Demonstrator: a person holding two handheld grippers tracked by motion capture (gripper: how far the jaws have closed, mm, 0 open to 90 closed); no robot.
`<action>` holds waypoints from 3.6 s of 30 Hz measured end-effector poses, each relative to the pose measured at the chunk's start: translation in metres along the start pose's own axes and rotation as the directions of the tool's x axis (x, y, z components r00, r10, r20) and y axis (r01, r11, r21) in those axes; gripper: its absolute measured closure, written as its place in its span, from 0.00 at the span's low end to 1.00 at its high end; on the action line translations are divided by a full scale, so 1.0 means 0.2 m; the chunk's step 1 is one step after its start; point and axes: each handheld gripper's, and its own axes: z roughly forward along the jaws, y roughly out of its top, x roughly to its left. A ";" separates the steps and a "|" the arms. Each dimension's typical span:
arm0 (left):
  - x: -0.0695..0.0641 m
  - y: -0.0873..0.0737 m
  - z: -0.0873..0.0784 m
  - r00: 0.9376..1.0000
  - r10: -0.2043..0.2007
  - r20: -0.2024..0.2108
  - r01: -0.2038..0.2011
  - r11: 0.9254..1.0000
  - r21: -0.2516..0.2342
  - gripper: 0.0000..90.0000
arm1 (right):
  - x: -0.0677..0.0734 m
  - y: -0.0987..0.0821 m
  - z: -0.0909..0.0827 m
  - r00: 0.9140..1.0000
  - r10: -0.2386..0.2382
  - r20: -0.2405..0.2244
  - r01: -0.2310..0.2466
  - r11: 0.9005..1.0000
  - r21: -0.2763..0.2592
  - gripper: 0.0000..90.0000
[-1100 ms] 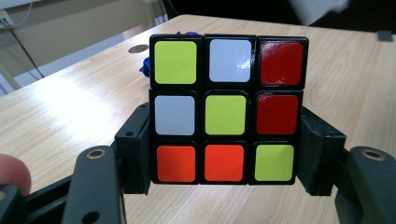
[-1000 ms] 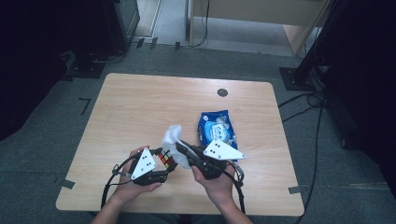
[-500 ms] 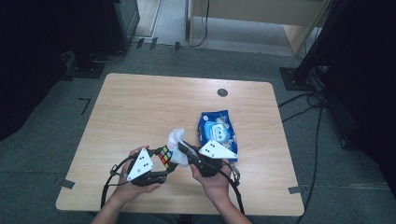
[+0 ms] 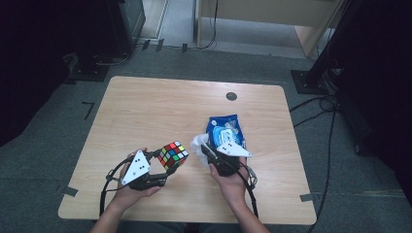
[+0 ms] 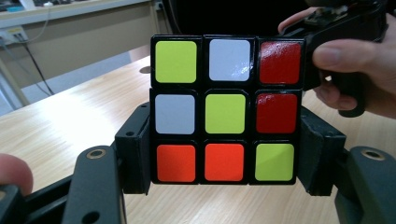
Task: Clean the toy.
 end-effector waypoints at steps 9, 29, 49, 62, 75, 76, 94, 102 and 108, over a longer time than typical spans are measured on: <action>-0.01 -0.01 0.01 0.999 -0.008 -0.042 0.008 1.000 0.000 0.38 | 0.18 0.15 -0.10 0.970 0.137 -0.199 -0.158 0.983 -0.091 0.29; -0.12 0.00 0.09 0.998 0.001 -0.057 -0.001 1.000 0.000 0.38 | 0.28 0.08 0.00 0.923 0.295 -0.246 -0.297 0.955 0.030 0.38; -0.10 -0.07 0.09 0.976 0.196 -0.091 -0.188 0.979 0.083 0.28 | 0.14 0.18 -0.07 0.918 0.295 -0.265 -0.260 0.953 0.158 0.38; -0.12 -0.07 0.08 0.964 0.249 -0.094 -0.242 0.967 0.086 0.27 | 0.17 0.17 -0.03 0.916 0.278 -0.288 -0.216 0.950 0.227 0.38; -0.16 -0.05 0.10 0.956 0.282 -0.081 -0.275 0.957 0.089 0.25 | 0.17 0.17 -0.02 0.908 0.286 -0.306 -0.211 0.944 0.255 0.38; -0.16 -0.05 0.10 0.956 0.282 -0.081 -0.275 0.957 0.089 0.25 | 0.17 0.17 -0.02 0.907 0.288 -0.308 -0.212 0.943 0.258 0.38; -0.20 -0.03 0.11 0.954 0.295 -0.053 -0.291 0.954 0.075 0.23 | 0.19 0.16 0.00 0.905 0.287 -0.315 -0.192 0.934 0.300 0.38; -0.23 -0.02 0.11 0.943 0.328 -0.059 -0.324 0.943 0.075 0.26 | 0.20 0.15 0.01 0.905 0.293 -0.309 -0.190 0.928 0.321 0.38; -0.24 -0.02 0.11 0.939 0.341 -0.049 -0.338 0.939 0.066 0.33 | 0.20 0.14 0.02 0.905 0.295 -0.308 -0.191 0.926 0.326 0.38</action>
